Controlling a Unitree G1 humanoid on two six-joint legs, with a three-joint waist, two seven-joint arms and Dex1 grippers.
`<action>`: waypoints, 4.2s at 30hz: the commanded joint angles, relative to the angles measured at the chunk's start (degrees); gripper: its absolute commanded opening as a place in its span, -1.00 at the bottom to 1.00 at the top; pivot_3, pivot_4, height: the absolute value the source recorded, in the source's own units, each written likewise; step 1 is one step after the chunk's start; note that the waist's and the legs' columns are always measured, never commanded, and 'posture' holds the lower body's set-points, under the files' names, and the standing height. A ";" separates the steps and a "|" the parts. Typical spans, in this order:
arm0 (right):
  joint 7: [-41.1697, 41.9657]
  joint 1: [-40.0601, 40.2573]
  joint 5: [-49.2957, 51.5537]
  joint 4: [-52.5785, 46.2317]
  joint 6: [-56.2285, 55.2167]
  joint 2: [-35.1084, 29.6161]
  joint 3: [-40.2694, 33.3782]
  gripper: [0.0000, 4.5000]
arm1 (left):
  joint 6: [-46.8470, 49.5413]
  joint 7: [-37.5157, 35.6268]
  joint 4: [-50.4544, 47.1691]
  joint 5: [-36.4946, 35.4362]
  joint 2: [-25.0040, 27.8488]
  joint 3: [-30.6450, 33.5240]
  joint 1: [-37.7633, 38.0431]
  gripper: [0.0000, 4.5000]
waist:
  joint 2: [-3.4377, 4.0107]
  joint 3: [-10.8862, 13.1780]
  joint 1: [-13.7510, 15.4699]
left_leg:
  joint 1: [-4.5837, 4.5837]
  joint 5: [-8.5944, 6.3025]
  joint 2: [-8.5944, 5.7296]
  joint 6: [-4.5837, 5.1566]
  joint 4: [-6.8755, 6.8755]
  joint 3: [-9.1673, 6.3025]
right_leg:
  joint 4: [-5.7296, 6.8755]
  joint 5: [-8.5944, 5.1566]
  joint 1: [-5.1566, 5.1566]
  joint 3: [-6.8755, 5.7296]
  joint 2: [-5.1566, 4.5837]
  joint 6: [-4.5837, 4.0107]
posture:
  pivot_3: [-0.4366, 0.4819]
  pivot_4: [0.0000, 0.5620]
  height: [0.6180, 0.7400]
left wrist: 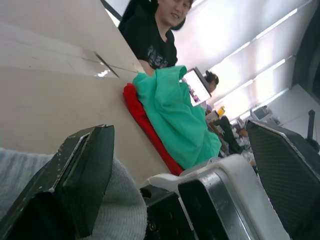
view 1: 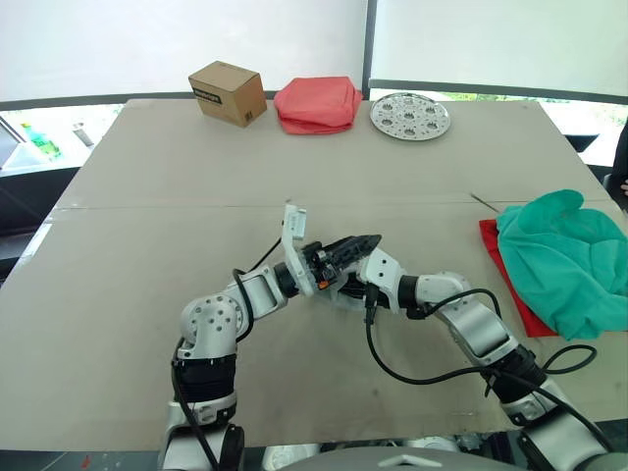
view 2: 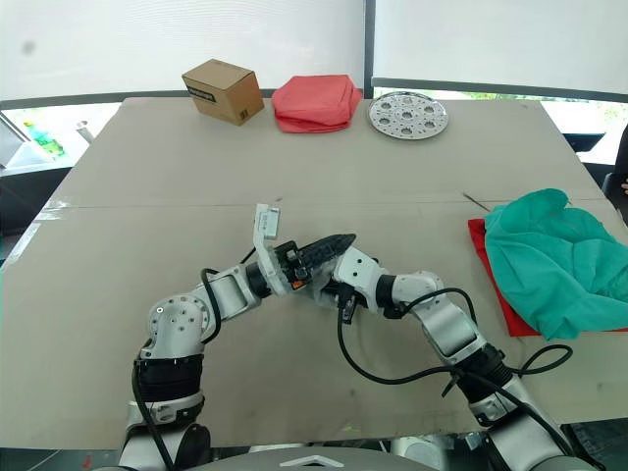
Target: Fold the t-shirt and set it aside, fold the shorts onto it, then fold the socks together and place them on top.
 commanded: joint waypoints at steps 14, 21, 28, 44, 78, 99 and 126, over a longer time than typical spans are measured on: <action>-0.45 0.64 -1.30 1.75 -0.37 0.38 -0.50 -1.00 | -0.41 -6.91 -5.52 9.24 24.68 1.60 7.43 0.98 | 0.07 0.07 -0.13 | 0.01 0.01 0.06 -0.02 -0.05 -0.03 | -0.01 -0.11 -0.02 -0.01 -0.15 -0.17 | -0.05 -0.47 1.00; 0.09 0.80 -1.91 1.58 -0.52 0.16 -0.15 -1.00 | -6.36 -2.88 -4.82 19.24 24.72 -1.21 9.58 0.98 | 0.09 0.08 0.00 | 0.00 0.01 0.07 -0.04 -0.06 -0.03 | -0.01 -0.12 -0.04 -0.05 -0.17 -0.18 | -0.05 -0.47 1.00; 0.29 0.86 -2.01 1.39 -0.35 0.18 -0.13 -1.00 | -6.87 -4.17 -3.28 22.92 23.39 -6.14 9.26 0.88 | 0.15 0.07 0.12 | 0.01 0.00 0.09 -0.03 -0.09 -0.04 | -0.01 -0.12 -0.04 -0.05 -0.18 -0.20 | -0.05 -0.47 1.00; -0.19 1.45 -2.12 0.67 -0.13 0.14 -0.43 -1.00 | 1.95 -1.31 -2.35 5.12 9.70 4.05 -0.95 -0.99 | 0.08 0.08 0.00 | -0.02 0.00 0.02 0.00 -0.05 -0.08 | 0.00 -0.04 -0.01 -0.12 -0.20 -0.06 | -0.05 -0.47 1.00; 0.75 3.60 3.28 -20.19 20.02 -11.29 -10.47 0.16 | -11.07 -15.57 3.00 24.47 12.62 -16.96 -0.01 -1.00 | 0.15 0.16 0.34 | -0.19 -0.02 -0.10 0.05 -0.04 -0.18 | -0.08 -0.10 -0.03 -0.25 -0.32 -0.13 | -0.05 -0.47 1.00; -9.80 -4.83 15.32 -28.11 35.79 -10.11 -19.10 0.17 | -27.48 -25.96 5.74 42.14 15.38 -30.74 -5.78 -0.04 | 0.10 0.33 0.21 | -0.21 -0.07 -0.06 0.13 -0.09 -0.23 | -0.09 -0.16 -0.16 -0.23 -0.20 -0.09 | -0.05 -0.47 1.00; -4.29 1.67 10.97 -29.85 27.87 -19.68 -15.86 0.17 | -25.07 -33.47 5.91 39.10 18.88 -30.63 -4.92 0.09 | 0.08 0.50 0.20 | -0.30 -0.09 -0.16 0.18 0.01 -0.26 | -0.09 -0.07 -0.13 -0.27 -0.17 0.21 | -0.05 -0.47 1.00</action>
